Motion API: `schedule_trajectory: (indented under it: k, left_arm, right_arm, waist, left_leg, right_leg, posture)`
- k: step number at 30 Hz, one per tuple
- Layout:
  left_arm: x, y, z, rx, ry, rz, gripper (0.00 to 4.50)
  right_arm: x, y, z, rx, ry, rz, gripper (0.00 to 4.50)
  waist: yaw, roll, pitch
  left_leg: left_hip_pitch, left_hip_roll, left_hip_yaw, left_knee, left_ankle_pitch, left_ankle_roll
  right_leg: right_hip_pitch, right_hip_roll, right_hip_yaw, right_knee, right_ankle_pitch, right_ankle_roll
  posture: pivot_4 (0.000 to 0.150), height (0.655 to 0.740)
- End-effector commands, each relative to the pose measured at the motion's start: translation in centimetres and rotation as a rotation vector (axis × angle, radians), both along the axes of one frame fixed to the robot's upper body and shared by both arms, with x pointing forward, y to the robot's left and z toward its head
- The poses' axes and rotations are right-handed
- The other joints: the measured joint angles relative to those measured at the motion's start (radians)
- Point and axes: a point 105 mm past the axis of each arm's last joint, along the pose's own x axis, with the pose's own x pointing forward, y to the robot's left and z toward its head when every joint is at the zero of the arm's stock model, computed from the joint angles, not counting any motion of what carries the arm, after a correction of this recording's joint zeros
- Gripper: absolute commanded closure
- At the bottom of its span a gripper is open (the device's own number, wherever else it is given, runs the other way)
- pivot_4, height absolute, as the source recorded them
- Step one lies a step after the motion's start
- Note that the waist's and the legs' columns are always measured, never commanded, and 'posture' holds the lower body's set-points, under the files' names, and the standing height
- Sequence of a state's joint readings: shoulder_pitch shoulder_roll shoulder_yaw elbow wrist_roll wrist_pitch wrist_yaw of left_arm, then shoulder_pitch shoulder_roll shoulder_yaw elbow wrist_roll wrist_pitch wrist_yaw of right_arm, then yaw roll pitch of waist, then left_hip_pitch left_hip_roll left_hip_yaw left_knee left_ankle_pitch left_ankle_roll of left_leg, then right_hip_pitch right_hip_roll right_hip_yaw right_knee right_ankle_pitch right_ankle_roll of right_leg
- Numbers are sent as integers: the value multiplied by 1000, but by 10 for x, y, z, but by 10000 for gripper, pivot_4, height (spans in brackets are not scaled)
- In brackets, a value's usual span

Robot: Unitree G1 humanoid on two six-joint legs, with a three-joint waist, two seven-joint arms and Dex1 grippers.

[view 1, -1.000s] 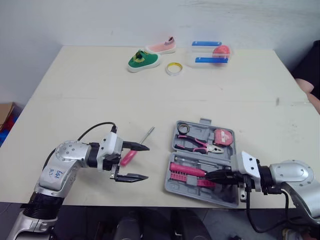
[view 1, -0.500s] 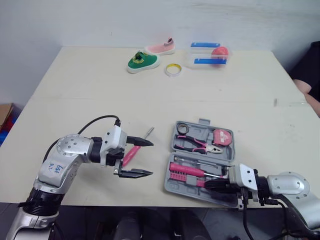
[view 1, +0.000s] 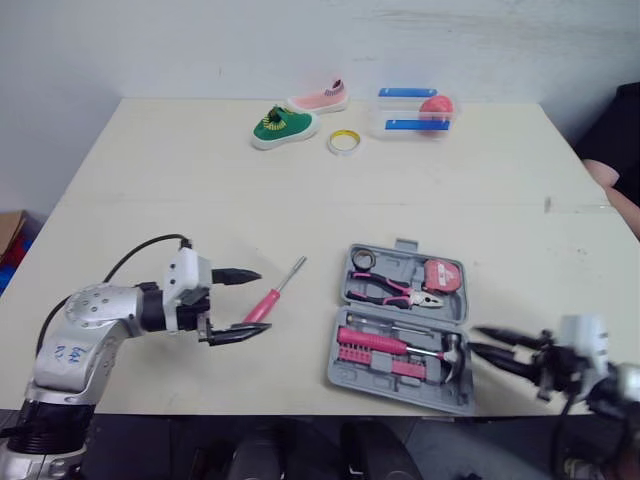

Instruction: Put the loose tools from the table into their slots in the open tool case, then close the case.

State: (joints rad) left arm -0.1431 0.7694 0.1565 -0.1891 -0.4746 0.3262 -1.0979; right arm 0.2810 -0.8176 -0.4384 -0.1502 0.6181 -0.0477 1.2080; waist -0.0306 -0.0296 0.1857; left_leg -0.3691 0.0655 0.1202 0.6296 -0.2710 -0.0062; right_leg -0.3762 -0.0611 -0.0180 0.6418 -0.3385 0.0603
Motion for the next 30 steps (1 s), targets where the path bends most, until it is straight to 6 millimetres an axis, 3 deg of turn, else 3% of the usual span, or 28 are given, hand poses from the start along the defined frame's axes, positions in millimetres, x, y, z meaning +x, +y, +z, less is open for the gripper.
schedule_trajectory:
  k: [1,3,4,9,11,14,17,24,30]
  left_arm:
    - [7,32,7,17,-58,147,0]
    - [12,58,8,18,-85,264,0]
    - [14,80,7,19,-104,363,0]
    - [1,156,-8,72,-150,676,0]
    - [-6,174,-13,109,-160,751,0]
    - [-11,181,-11,84,-167,791,0]
    - [-12,178,-5,57,-177,791,0]
    - [-5,126,6,-6,-118,640,0]
    - [-6,60,16,-57,3,463,0]
  right_arm:
    - [-4,-28,23,-49,-78,-95,14548]
    - [-9,-55,25,-113,-124,-187,4832]
    - [-17,-79,21,-170,-142,-261,828]
    - [-50,-170,9,-295,-132,-595,255]
    - [-59,-185,5,-315,-117,-654,255]
    - [-66,-195,1,-325,-99,-688,255]
    - [-64,-193,-2,-298,-104,-681,255]
    - [-23,-141,7,-112,-219,-465,255]
    - [9,-66,35,108,-263,-218,255]
  waist:
    - [3,0,0]
    - [5,0,0]
    - [6,0,0]
    - [2,0,0]
    - [-1,1,1]
    - [-7,1,1]
    - [-9,1,0]
    - [-18,6,-1]
    - [-20,7,0]
  left_leg:
    - [0,0,0,0,0,0]
    - [0,0,-1,0,0,-1]
    - [0,0,-1,0,0,-1]
    - [-1,-1,2,-2,-4,2]
    - [-1,-1,3,-2,-5,2]
    - [0,1,3,-2,-6,1]
    - [1,1,3,-2,-8,-5]
    - [1,1,2,-2,-6,-5]
    - [0,1,2,-3,-6,-7]
  right_leg:
    - [0,0,0,1,-1,-1]
    - [-1,0,-1,1,-1,-2]
    - [0,0,-1,0,-1,-2]
    - [0,-1,0,-7,-1,-2]
    - [0,-2,0,-8,-1,-3]
    - [0,-2,1,-8,-1,-2]
    - [0,-2,1,-7,-1,-3]
    - [1,-2,1,-4,0,-2]
    - [0,-1,0,-3,0,-1]
  posture:
    - [1500,7400]
    - [1500,7400]
    - [1500,7400]
    - [1500,7400]
    - [1500,7400]
    - [1500,7400]
    - [1500,7400]
    - [1500,7400]
    - [1500,7400]
